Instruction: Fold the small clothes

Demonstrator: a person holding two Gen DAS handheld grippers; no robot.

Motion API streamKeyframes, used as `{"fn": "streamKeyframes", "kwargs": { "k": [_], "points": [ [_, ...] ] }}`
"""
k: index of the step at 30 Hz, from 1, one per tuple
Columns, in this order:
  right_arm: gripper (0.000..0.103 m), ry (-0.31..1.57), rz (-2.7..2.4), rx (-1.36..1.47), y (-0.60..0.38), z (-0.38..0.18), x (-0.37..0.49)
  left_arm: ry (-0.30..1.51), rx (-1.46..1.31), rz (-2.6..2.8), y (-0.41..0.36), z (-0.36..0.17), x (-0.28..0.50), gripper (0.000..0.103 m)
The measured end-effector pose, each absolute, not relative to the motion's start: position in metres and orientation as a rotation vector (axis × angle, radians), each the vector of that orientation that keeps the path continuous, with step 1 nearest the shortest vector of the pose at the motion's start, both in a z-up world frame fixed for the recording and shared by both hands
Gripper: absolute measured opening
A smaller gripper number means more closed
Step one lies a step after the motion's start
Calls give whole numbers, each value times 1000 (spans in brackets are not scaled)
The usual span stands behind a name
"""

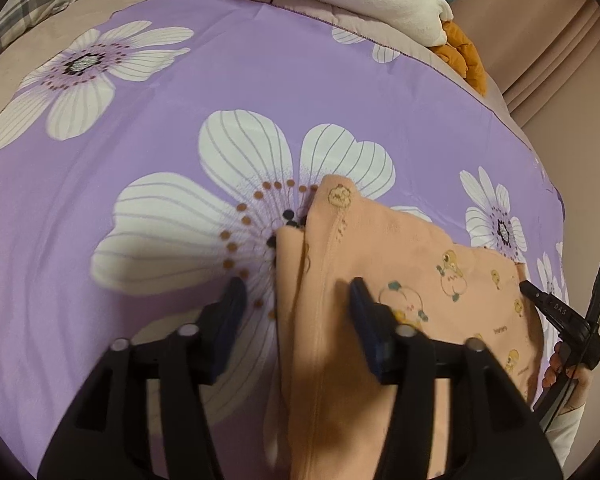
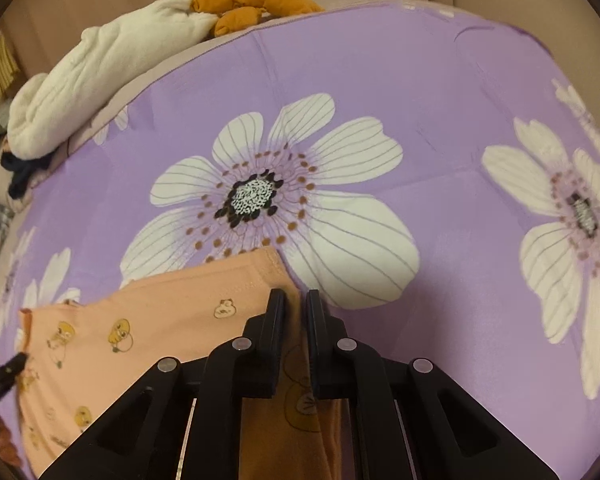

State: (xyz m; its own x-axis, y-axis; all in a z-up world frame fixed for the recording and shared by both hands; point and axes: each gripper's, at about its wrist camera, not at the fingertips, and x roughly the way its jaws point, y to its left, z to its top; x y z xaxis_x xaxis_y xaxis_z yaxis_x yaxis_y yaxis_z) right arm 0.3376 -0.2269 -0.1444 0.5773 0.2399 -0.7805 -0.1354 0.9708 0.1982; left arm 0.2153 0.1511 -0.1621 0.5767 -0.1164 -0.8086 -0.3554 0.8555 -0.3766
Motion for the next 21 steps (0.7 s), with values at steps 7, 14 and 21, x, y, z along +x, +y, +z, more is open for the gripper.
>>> {"fn": "streamKeyframes", "kwargs": {
  "k": [7,14,21],
  "points": [
    [47,881,201,135,-243,-113,298,908,-574,104,138,-138,174,72],
    [71,863,222,214,-265,-111,240,908,-569,65,113,-136,133,83],
    [72,936,229,327,-284,-142,193,984,-616,65,102,-166,108,81]
  ]
}}
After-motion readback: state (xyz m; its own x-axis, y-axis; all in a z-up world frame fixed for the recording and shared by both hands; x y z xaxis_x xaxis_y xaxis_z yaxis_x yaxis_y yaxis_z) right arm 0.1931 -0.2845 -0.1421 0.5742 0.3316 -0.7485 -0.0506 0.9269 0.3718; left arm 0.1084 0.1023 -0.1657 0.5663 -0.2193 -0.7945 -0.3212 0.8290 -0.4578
